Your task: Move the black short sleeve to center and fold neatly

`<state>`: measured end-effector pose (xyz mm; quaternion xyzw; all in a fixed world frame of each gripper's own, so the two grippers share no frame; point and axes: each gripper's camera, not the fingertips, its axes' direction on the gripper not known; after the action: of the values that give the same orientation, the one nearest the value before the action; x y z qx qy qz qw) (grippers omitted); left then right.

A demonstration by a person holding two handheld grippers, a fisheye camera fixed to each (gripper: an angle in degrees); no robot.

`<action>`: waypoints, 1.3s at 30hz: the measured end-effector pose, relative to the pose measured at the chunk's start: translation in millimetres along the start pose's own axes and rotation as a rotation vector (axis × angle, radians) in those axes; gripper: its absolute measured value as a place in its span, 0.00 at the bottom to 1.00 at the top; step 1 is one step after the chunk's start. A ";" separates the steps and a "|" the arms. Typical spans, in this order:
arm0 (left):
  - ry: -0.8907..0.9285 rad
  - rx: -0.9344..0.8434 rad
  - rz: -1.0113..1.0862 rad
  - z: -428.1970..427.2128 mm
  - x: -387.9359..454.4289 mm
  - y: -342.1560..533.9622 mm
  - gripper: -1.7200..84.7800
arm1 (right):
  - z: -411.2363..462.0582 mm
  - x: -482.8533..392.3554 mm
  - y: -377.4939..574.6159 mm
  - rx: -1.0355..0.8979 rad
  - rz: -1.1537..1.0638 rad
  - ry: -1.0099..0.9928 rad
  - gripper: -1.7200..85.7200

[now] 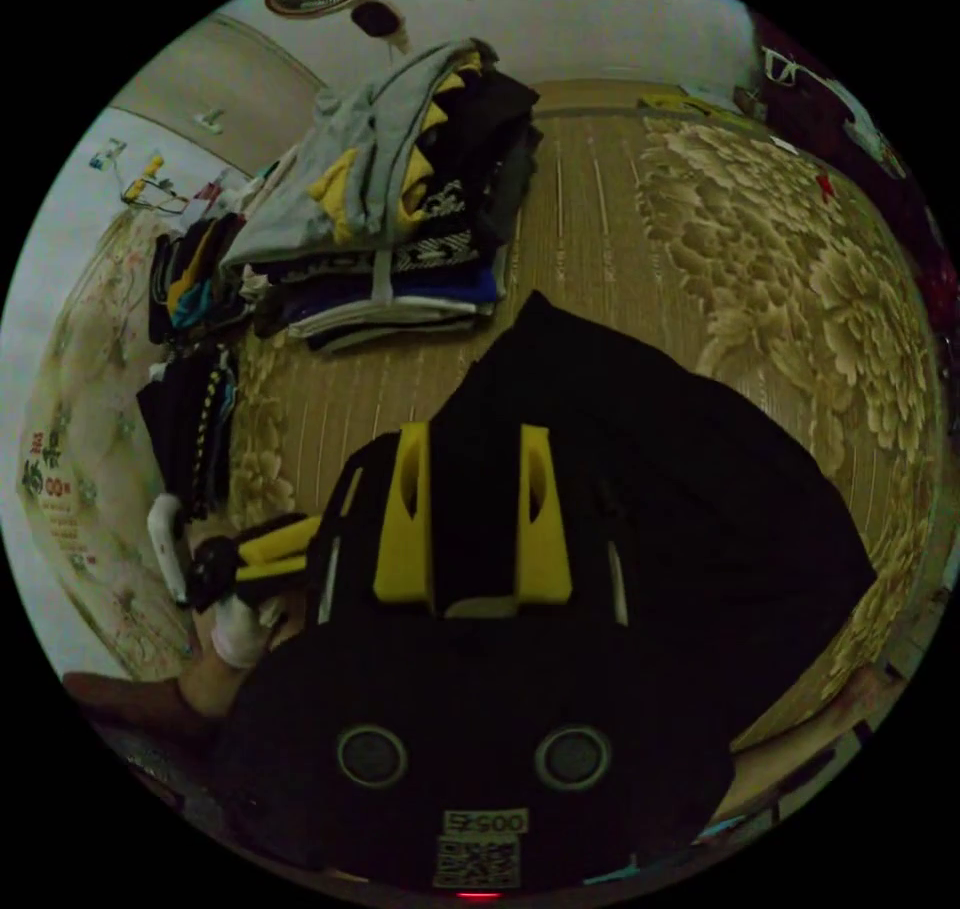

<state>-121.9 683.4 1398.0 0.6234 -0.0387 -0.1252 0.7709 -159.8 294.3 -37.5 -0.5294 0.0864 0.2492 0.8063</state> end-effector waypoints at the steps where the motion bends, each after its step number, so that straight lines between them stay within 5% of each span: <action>1: 0.003 -0.022 0.010 1.1 -3.5 1.3 0.17 | 10.5 -8.7 -12.4 -0.021 0.014 0.032 0.14; 10: 0.073 -0.107 0.064 4.9 -24.0 10.4 0.13 | 73.7 -41.1 -43.2 -0.172 0.010 0.348 0.11; 17: 0.246 -0.193 0.104 8.3 -28.8 16.5 0.07 | 75.0 -32.6 -40.9 -0.196 -0.037 0.394 0.02; 23: 0.307 -0.128 0.075 -32.5 -38.3 37.6 0.06 | 54.0 -10.2 -18.8 -0.080 0.013 0.223 0.01; 27: 0.344 -0.094 0.013 -60.8 -50.3 49.3 0.06 | 32.5 12.8 -1.1 0.060 0.048 -0.097 0.01; 33: 0.136 -0.070 0.103 -105.0 -19.0 66.4 0.06 | -13.1 72.4 27.2 0.212 -0.025 -0.621 0.02; 39: 0.234 -0.073 0.329 -74.9 75.8 64.2 0.06 | -65.9 187.9 93.2 0.308 -0.064 -0.621 0.02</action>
<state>-23.3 748.6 1436.6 0.5904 -0.0458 0.0744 0.8024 -35.9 322.9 -216.7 -0.3028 -0.1430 0.3570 0.8720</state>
